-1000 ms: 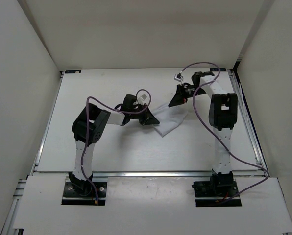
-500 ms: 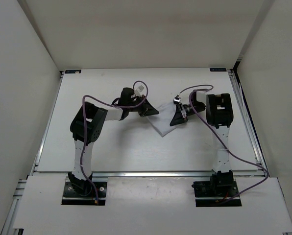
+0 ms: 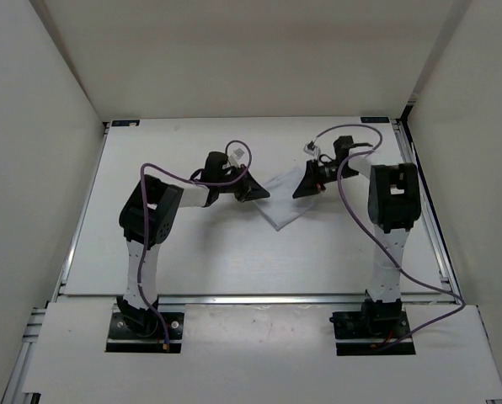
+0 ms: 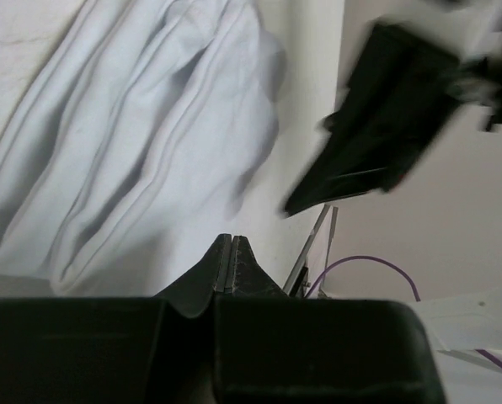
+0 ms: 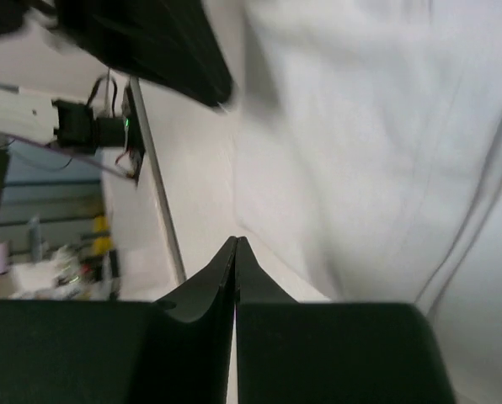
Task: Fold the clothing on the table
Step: Fold the skirt
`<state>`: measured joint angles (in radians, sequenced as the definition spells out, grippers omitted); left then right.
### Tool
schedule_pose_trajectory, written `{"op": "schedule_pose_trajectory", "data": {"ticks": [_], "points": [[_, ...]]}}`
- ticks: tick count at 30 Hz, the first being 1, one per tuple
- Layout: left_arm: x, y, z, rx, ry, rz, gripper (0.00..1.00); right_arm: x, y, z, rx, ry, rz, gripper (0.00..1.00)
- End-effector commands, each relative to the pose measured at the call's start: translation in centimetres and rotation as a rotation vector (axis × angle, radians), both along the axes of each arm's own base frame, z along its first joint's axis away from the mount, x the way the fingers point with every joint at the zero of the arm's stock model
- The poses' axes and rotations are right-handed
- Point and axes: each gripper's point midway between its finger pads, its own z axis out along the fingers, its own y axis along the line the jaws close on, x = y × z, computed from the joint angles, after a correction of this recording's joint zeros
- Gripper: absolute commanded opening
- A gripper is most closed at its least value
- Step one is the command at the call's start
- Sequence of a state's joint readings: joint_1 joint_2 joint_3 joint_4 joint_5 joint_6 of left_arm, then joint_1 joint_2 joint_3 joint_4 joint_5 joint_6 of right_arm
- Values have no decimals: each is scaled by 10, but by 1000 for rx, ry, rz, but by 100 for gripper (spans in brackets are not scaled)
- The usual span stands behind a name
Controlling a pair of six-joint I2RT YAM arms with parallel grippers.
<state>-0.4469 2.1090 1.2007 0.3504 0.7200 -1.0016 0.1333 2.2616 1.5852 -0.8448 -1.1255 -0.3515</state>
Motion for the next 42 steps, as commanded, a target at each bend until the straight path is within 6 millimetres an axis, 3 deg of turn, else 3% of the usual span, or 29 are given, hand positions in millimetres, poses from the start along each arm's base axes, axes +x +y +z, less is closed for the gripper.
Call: {"op": "schedule_pose_trajectory", "data": {"ticks": [1, 3, 5, 6, 10, 12, 19, 23, 26, 28, 31, 34, 35, 36, 38, 40, 41, 42], "points": [[-2, 5, 24, 7, -62, 10, 0, 48, 7, 65, 102, -269, -42, 0], [1, 3, 18, 39, -66, 12, 0, 72, 14, 69, 117, -234, -42, 0], [8, 6, 12, 76, -57, 32, 0, 82, 35, 56, 111, -138, -12, 0], [10, 8, 7, 101, -47, 43, 0, 94, 36, 58, 116, -113, -32, 0], [16, 15, -6, 141, -24, 75, 0, 103, 60, 36, 13, -194, -10, 0], [29, 16, 0, 148, -43, 91, 0, 102, 65, 29, 20, -144, -13, 0], [35, 21, -30, 185, 56, 116, 0, 86, 62, -25, -28, 4, -32, 1], [35, 17, -34, 214, 45, 99, 0, 86, 56, -23, -2, 10, -32, 0], [33, 22, -37, 217, 53, 108, 0, 100, 49, -6, 36, -33, -49, 0], [37, 24, -28, 222, 27, 122, 0, 111, 47, 28, 126, -86, -46, 0], [46, 29, 12, 239, -96, 152, 0, 125, 34, 93, 225, -193, -57, 0], [48, 34, 75, 257, -221, 182, 0, 132, 18, 148, 209, -313, -100, 6], [47, 40, 77, 302, -235, 186, 4, 130, 12, 164, 182, -359, -118, 11], [46, 47, 99, 333, -288, 204, 9, 132, 6, 161, 121, -359, -158, 21], [38, 64, 124, 386, -343, 229, 10, 120, -2, 166, 22, -360, -207, 24], [24, 94, 120, 492, -298, 264, 9, 104, -11, 155, -65, -333, -246, 26], [21, 108, 115, 520, -277, 270, 9, 90, -18, 149, -125, -324, -275, 37], [11, 117, 121, 537, -282, 263, 3, 73, -28, 145, -155, -315, -292, 44]]}}
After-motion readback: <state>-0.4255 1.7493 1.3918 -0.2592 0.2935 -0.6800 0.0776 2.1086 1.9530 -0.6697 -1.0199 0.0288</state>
